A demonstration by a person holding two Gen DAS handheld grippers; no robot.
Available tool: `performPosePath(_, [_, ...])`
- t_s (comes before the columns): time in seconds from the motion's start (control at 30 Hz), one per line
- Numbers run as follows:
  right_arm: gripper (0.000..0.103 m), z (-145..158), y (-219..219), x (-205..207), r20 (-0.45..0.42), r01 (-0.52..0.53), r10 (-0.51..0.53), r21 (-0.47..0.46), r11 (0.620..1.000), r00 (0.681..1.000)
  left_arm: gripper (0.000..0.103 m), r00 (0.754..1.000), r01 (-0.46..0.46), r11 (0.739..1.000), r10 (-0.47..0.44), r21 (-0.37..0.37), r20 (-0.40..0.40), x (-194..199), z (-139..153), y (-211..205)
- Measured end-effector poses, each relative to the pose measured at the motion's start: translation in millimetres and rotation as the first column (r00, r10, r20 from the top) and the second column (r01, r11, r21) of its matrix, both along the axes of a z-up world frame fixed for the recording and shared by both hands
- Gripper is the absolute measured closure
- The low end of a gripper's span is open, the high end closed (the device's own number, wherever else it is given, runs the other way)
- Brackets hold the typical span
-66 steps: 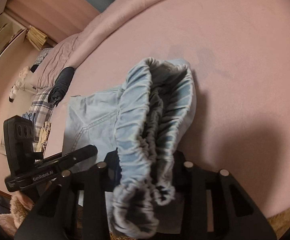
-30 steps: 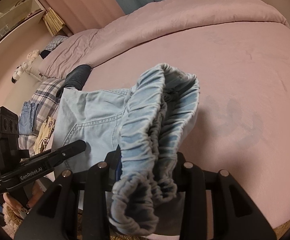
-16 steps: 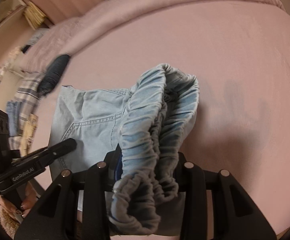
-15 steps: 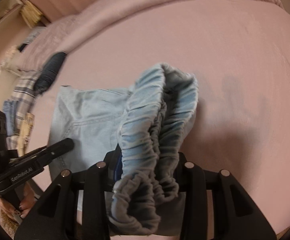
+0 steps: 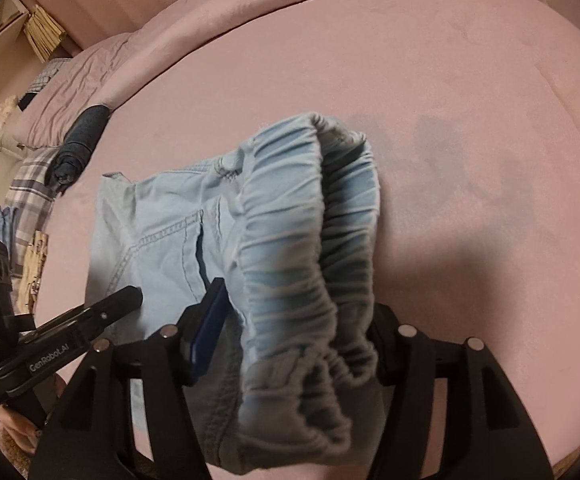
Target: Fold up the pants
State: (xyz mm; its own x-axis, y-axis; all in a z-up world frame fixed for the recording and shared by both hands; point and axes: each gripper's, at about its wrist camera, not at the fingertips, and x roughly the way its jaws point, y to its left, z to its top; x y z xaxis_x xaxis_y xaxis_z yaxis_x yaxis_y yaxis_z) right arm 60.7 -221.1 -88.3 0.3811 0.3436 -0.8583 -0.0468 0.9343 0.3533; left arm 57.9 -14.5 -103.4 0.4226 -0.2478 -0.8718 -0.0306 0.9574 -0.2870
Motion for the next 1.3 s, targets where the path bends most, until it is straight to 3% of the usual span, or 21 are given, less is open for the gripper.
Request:
performPosePath(0.23, [0.024,5.3,-13.3,-12.7,-0.007,0.037,-0.037,-0.043,0.998,0.999,0.050,1.000,-0.027,1.000,0.027,0.002,-0.007,-15.9,10.9,3.0])
performPosePath(0.33, [0.024,12.0,-18.6,-17.4,-0.005,0.046,-0.046,-0.051,0.998,0.999,0.043,0.999,-0.032,0.999,0.032,0.019,0.014,-26.0,19.1,0.6])
performPosePath(0.4, [0.024,19.3,-24.0,-22.2,0.018,0.063,-0.062,-0.079,0.995,0.998,0.032,0.998,-0.045,0.999,0.044,0.027,0.046,-35.1,28.3,2.6])
performPosePath(0.53, [0.017,33.4,-30.8,-31.2,0.054,0.091,-0.086,-0.096,0.991,0.995,0.031,0.994,-0.064,0.998,0.061,0.028,0.088,-53.0,46.8,8.7])
performPosePath(0.63, [0.015,52.3,-33.0,-40.5,0.111,0.098,-0.088,-0.093,0.991,0.990,0.031,0.992,-0.066,0.997,0.062,0.035,0.106,-63.6,57.9,9.8])
performPosePath(0.7, [0.011,65.5,-31.2,-45.6,0.156,0.095,-0.080,-0.091,0.991,0.984,0.020,0.990,-0.075,0.995,0.067,0.062,0.123,-71.4,67.5,8.8])
performPosePath(0.83, [0.006,91.0,-23.0,-57.8,0.268,0.087,-0.051,-0.125,0.988,0.962,0.011,0.978,-0.083,0.993,0.064,0.087,0.197,-85.4,88.6,7.2])
performPosePath(1.03, [0.004,97.9,-8.3,-70.8,0.332,0.033,0.018,-0.149,0.988,0.943,0.009,0.962,-0.104,0.988,0.072,0.111,0.265,-88.6,104.9,8.6])
performPosePath(1.17, [0.003,93.5,-1.0,-69.8,0.310,0.002,0.047,-0.155,0.988,0.950,0.009,0.965,-0.119,0.981,0.078,0.152,0.251,-89.2,100.2,6.1])
performPosePath(1.3, [0.003,92.4,7.8,-74.9,0.309,-0.017,0.067,-0.160,0.987,0.949,0.009,0.967,-0.111,0.983,0.073,0.144,0.243,-92.6,98.2,7.2])
